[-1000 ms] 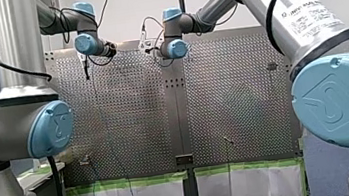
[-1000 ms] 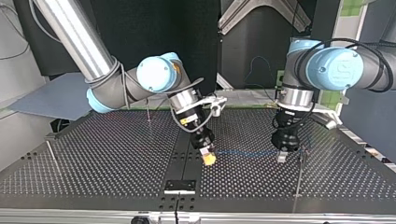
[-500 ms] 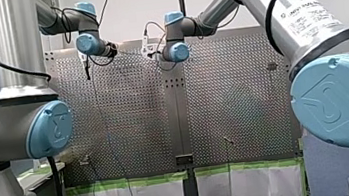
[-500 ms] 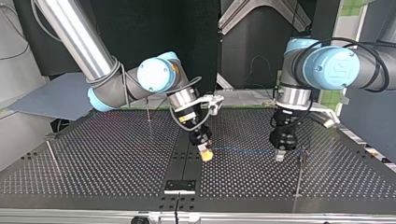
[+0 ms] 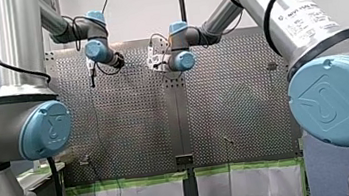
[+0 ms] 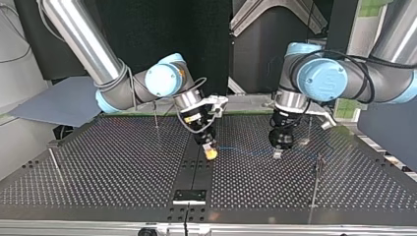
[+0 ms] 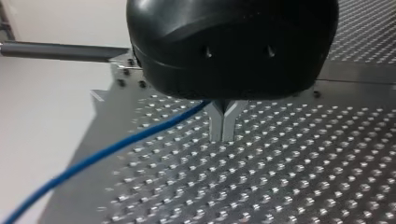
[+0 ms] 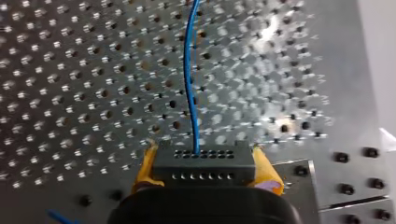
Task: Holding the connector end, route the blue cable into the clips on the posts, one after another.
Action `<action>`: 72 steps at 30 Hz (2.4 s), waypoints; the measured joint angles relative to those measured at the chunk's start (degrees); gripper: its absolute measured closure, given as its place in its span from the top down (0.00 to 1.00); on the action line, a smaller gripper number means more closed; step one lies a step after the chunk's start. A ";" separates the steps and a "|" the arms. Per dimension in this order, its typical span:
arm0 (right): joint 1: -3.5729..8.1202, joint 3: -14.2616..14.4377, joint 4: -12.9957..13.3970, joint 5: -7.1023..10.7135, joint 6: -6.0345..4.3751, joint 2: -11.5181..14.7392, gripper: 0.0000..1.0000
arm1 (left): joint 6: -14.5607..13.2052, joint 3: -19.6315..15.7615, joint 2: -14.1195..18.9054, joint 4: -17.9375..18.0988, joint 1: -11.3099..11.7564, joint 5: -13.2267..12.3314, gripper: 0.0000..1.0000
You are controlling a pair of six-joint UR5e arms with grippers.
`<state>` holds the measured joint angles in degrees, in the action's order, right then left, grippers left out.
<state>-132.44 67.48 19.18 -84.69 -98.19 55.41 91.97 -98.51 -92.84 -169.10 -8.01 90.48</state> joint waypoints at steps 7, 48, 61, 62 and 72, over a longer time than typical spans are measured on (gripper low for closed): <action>0.10 0.81 0.00 0.11 0.76 -1.48 0.00 | -0.52 0.00 -1.00 -0.22 -1.60 1.31 0.00; 3.69 15.46 9.36 -1.26 2.77 -3.19 0.00 | -1.08 -4.53 -13.18 6.67 -10.55 8.24 0.00; 4.78 23.25 17.03 -1.88 2.75 -3.31 0.00 | 0.02 -8.03 -18.17 11.96 -13.16 9.58 0.00; 4.88 23.84 17.63 -1.89 2.79 -3.31 0.00 | 0.15 -8.27 -18.34 12.72 -13.28 9.61 0.00; 6.52 30.30 24.10 -1.90 3.58 -3.40 0.00 | -0.29 -8.62 -22.84 18.44 -14.92 9.83 0.00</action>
<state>-125.92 97.78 43.27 -86.59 -94.62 52.01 91.68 -107.13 -115.68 -150.66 -22.93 100.31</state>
